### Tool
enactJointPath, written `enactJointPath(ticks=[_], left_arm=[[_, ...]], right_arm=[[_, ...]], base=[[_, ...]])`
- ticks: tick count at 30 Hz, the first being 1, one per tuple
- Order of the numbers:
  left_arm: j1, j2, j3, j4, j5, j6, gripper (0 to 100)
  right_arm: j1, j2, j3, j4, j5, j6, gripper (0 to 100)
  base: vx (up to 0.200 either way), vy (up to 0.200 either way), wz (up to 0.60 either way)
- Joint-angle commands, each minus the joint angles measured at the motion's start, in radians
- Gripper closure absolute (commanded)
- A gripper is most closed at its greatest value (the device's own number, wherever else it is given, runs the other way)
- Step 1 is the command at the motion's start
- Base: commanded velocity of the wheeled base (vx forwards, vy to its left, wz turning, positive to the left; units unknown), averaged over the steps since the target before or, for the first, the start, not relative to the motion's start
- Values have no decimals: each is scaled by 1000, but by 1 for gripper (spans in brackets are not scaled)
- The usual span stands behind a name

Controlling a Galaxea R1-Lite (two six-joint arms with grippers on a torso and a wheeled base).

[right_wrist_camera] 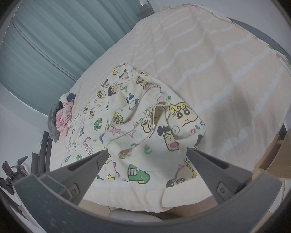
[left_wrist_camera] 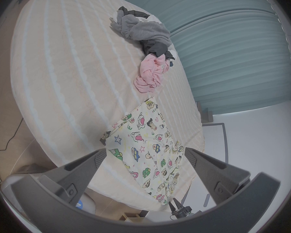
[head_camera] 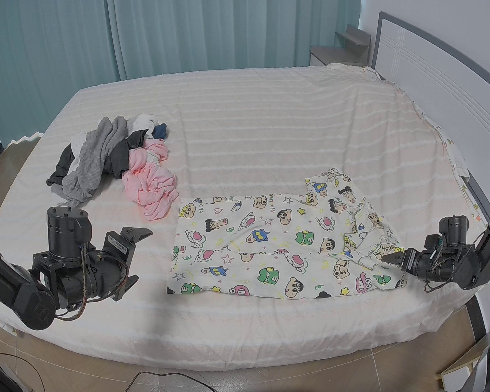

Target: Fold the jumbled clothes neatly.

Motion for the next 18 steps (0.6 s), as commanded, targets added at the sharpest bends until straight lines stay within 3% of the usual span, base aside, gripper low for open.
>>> enactJointPath(ticks=[1,7,8,18], left_arm=[[-1,30,12,-11,0,0,0],[-4,40,14,-18,0,2,0],[-4,40,15,-18,0,2,0],[-4,52,20,-20,-2,3,0]], right_arm=[[-9,39,-1,0,2,-6,0],[-18,78,2,-5,2,-42,0],[-18,81,2,-5,2,-43,100],[-29,108,1,-31,-4,-72,100]], base=[[0,0,0],[0,0,0],[0,0,0],[0,0,0]])
